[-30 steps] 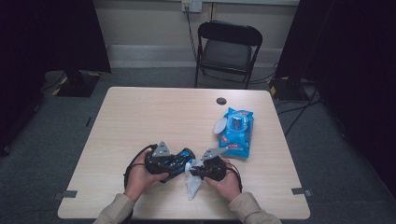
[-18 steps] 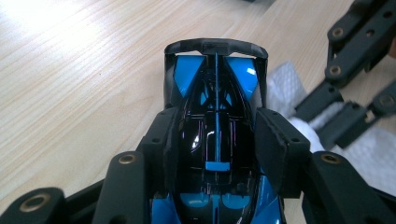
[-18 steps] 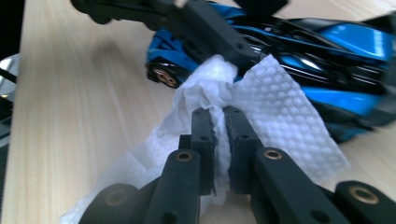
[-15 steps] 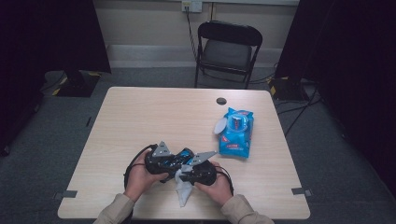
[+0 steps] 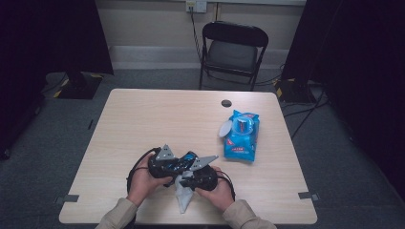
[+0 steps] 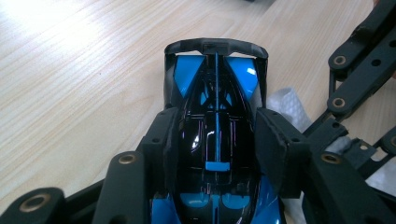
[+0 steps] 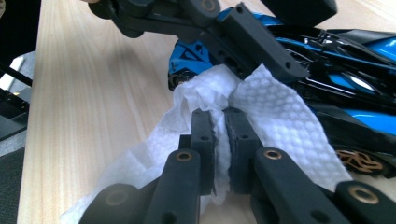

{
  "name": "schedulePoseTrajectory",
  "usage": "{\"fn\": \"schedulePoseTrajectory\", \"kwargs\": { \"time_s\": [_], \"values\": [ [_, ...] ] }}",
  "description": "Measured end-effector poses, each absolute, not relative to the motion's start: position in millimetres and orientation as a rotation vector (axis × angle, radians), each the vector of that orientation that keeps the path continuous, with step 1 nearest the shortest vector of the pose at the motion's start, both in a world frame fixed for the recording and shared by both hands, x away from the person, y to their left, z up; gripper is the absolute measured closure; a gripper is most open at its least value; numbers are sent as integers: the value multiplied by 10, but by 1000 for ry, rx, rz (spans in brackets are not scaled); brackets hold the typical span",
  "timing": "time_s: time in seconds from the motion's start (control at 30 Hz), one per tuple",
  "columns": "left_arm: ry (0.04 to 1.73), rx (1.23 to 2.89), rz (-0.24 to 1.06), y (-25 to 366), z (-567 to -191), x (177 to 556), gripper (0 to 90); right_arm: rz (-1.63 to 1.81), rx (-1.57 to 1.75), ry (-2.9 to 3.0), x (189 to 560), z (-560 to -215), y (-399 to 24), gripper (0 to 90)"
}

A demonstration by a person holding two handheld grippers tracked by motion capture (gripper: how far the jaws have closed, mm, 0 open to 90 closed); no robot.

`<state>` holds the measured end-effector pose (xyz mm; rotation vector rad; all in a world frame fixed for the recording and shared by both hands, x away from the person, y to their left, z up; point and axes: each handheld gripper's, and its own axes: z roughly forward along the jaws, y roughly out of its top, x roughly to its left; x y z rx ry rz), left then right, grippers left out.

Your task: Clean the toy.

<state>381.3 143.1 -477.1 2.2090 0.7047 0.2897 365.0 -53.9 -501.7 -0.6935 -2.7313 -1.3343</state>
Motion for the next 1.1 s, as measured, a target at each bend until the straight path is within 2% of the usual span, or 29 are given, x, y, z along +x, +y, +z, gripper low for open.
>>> {"fn": "schedulePoseTrajectory", "kwargs": {
  "time_s": [0.67,1.1],
  "values": [
    [703,2199,299,1428,-4782,3801,509,-1340,-578,-2712,3536,-5031,-301,838],
    [709,2203,312,1417,-4777,3795,507,-1348,-691,-2740,3606,-4959,-815,823]
  ]
}}
